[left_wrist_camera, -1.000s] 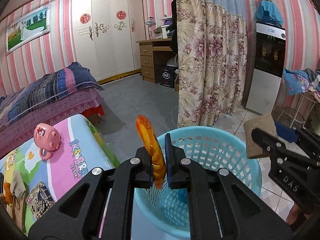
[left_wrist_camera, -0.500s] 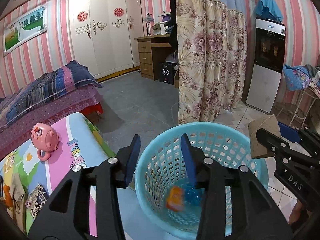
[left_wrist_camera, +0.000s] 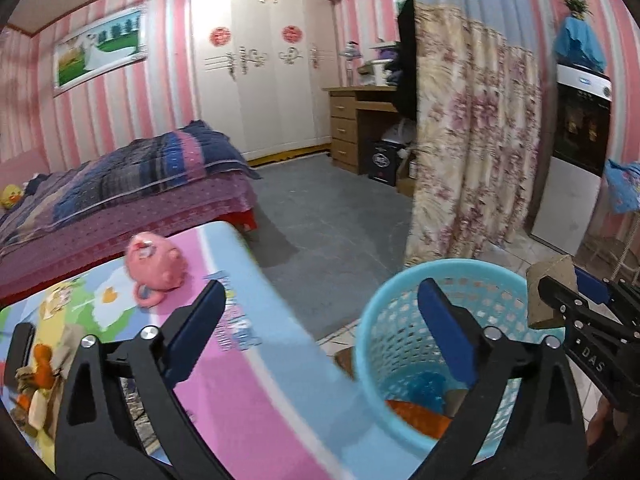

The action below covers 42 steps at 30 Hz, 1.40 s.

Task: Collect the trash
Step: 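Open both tools to drop the wrapper and paper into the basket, then grasp crumpled brown paper with the left tool while the right tool grasps the printed snack bag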

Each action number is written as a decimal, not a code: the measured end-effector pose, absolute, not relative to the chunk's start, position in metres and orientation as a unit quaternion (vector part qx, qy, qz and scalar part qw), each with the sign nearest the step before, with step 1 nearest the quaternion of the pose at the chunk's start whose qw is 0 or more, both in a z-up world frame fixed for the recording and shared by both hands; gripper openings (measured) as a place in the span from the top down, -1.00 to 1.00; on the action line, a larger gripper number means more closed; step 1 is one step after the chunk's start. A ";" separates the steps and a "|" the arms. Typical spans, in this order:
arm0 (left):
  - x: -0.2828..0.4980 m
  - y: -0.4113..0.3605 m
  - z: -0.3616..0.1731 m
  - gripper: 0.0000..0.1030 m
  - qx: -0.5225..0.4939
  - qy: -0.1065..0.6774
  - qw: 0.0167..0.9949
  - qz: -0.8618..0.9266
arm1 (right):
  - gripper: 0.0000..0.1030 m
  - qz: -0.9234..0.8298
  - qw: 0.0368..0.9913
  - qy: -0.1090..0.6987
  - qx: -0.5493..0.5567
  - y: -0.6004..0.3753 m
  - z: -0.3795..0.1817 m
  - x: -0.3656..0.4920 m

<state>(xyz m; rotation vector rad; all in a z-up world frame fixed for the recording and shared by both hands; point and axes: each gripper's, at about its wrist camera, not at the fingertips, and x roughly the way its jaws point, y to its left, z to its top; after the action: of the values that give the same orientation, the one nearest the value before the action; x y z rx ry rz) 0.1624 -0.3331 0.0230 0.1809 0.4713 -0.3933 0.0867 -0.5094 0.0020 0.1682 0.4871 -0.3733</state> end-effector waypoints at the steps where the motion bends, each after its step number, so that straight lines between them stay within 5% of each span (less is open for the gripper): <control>1: 0.162 -0.325 0.024 -0.86 0.086 0.232 0.951 -0.186 | 0.18 -0.182 0.950 0.240 0.079 -0.505 0.002 0.091; 6: 0.160 -0.296 0.032 -0.88 0.074 0.231 0.956 -0.167 | -0.01 -0.188 0.948 0.248 0.066 -0.491 -0.004 0.108; 14: 0.150 -0.263 0.046 -0.89 0.058 0.222 0.962 -0.147 | -0.80 -0.198 0.944 0.256 0.064 -0.484 -0.005 0.111; 28: 0.114 -0.172 0.074 -0.89 0.049 0.205 0.974 -0.086 | -0.91 -0.118 0.971 0.202 0.042 -0.393 0.048 0.096; 42: 0.121 -0.006 0.038 -0.89 0.022 0.252 0.967 0.030 | -0.91 -0.021 0.973 0.228 0.000 -0.263 0.050 0.119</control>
<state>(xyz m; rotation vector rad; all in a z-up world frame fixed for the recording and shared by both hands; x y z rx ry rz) 0.1211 -0.0063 0.0380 0.0440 0.5095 0.0604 0.1192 -0.2627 0.0499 -0.0006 0.4608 -0.0415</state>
